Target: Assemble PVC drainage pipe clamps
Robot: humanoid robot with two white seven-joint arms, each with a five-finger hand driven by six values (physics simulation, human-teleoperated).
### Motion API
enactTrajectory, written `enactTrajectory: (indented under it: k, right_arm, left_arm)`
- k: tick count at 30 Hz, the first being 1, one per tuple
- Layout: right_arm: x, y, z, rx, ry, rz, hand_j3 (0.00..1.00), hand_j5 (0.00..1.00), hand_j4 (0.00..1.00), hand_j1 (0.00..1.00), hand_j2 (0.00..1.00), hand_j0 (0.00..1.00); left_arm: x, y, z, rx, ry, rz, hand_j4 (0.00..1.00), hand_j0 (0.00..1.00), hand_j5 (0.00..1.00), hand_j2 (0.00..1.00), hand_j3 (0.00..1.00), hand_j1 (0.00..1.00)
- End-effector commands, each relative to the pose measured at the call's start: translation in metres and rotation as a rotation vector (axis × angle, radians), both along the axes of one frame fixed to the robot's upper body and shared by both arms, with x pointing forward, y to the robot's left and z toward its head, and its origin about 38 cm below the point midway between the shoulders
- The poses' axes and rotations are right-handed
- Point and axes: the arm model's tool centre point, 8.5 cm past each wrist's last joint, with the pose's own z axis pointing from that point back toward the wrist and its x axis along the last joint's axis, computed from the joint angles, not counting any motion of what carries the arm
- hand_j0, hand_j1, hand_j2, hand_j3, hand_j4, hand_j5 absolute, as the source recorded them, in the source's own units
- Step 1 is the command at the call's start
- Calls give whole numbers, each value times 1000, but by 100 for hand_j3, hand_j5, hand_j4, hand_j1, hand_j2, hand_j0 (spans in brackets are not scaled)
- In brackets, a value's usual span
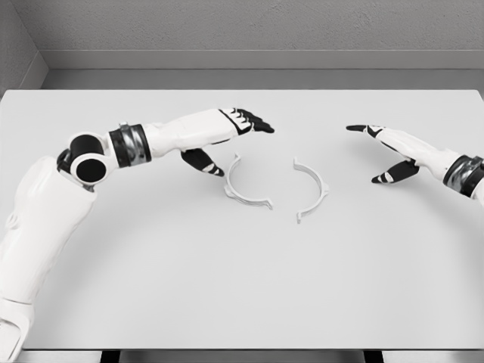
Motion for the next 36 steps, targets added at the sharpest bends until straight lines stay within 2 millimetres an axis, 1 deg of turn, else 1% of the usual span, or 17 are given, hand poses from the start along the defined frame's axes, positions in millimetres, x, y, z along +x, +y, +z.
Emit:
enactTrajectory:
  k: [1, 2, 4, 6, 10, 13, 14, 16, 19, 21, 24, 25, 27, 30, 36]
  right_arm:
    - [0, 0, 1, 8, -1, -3, 100, 100, 100, 100, 100, 100]
    - [1, 0, 2, 8, -3, -3, 100, 100, 100, 100, 100, 100]
    - [0, 0, 1, 8, -1, -3, 100, 100, 100, 100, 100, 100]
    - [0, 0, 1, 8, -1, -3, 100, 100, 100, 100, 100, 100]
    - [0, 0, 1, 8, -1, -3, 100, 100, 100, 100, 100, 100]
    - [0, 0, 1, 7, -2, -2, 100, 100, 100, 100, 100, 100]
    - [0, 0, 1, 7, -4, -1, 100, 100, 100, 100, 100, 100]
    - [0, 0, 1, 7, -4, -1, 100, 100, 100, 100, 100, 100]
    - [0, 0, 1, 7, -2, -1, 100, 100, 100, 100, 100, 100]
    - [0, 0, 1, 7, -4, -1, 100, 100, 100, 100, 100, 100]
    - [0, 0, 1, 7, -2, -1, 100, 100, 100, 100, 100, 100]
    - [0, 0, 1, 7, -2, -1, 100, 100, 100, 100, 100, 100]
    - [-1, 0, -1, 7, 1, -1, 100, 100, 100, 100, 100, 100]
    - [-1, 0, 0, 7, -2, 0, 100, 100, 100, 100, 100, 100]
    - [-2, 1, 0, 7, -1, 1, 100, 100, 100, 100, 100, 100]
  left_arm:
    - [4, 2, -11, 16, 28, 22, 100, 100, 100, 100, 100, 100]
    - [7, 1, -17, 15, 50, 30, 100, 100, 100, 100, 100, 100]
    - [10, -1, -18, 24, 48, 35, 100, 100, 100, 100, 100, 100]
    - [12, 0, -22, 33, 59, 43, 100, 100, 100, 100, 100, 100]
    - [13, 2, -24, 38, 63, 51, 100, 100, 100, 100, 100, 100]
    - [20, 5, -24, 48, 72, 64, 100, 100, 100, 100, 100, 100]
    - [22, -1, -24, 54, 68, 63, 100, 100, 100, 100, 100, 100]
    - [26, -11, -30, 60, 86, 63, 100, 100, 100, 100, 100, 100]
    - [26, -20, -36, 72, 96, 58, 100, 100, 100, 100, 100, 100]
    - [27, -20, -37, 75, 97, 60, 100, 100, 100, 100, 100, 100]
    - [31, -8, -37, 74, 102, 87, 100, 100, 100, 100, 100, 100]
    - [36, -6, -31, 78, 94, 93, 100, 100, 100, 100, 100, 100]
    - [38, -4, -29, 81, 93, 98, 100, 100, 100, 100, 100, 100]
    - [43, -1, -37, 87, 127, 116, 100, 100, 100, 100, 100, 100]
    - [45, 5, -42, 94, 146, 132, 100, 100, 100, 100, 100, 100]
